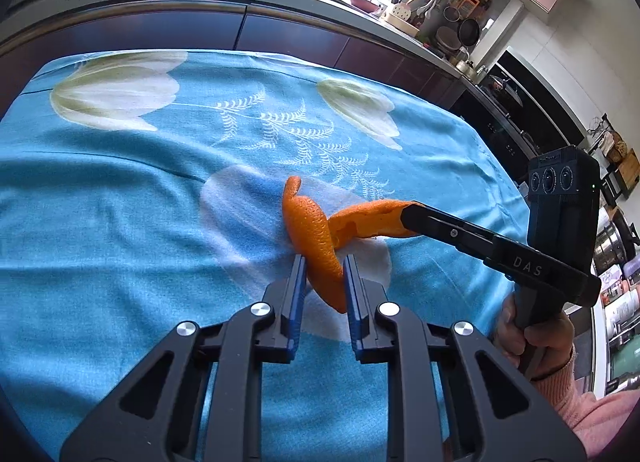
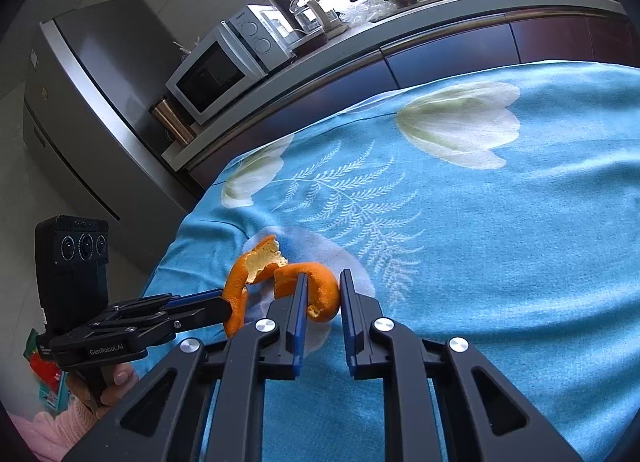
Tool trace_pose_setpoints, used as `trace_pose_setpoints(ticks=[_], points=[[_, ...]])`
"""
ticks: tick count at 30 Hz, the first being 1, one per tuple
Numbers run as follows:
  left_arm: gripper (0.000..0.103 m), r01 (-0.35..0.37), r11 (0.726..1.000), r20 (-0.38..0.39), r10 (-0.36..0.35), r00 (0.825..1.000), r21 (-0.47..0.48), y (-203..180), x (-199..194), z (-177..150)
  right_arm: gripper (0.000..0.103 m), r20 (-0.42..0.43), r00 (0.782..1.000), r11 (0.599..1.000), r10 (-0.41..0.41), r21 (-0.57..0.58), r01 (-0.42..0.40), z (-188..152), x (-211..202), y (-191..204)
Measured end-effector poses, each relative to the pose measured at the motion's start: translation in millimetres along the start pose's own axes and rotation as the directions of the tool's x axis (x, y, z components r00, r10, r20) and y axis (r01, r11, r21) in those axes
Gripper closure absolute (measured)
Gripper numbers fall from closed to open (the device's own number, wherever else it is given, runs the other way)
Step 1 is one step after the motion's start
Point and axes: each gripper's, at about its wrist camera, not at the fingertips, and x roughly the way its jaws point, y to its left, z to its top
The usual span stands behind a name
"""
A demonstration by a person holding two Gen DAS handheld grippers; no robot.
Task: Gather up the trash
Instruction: 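Grasp an orange peel piece with the left tool while the right tool grasps another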
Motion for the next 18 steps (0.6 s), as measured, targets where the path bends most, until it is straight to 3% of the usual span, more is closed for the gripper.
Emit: trace_pose_setpoints(ticks=[18], points=[[0.085, -0.053, 0.998, 0.065, 0.055, 0.996, -0.030, 31, -57, -28, 0.089, -0.012, 0.996, 0.996, 0.088, -0.008, -0.088, -2, 10, 29]])
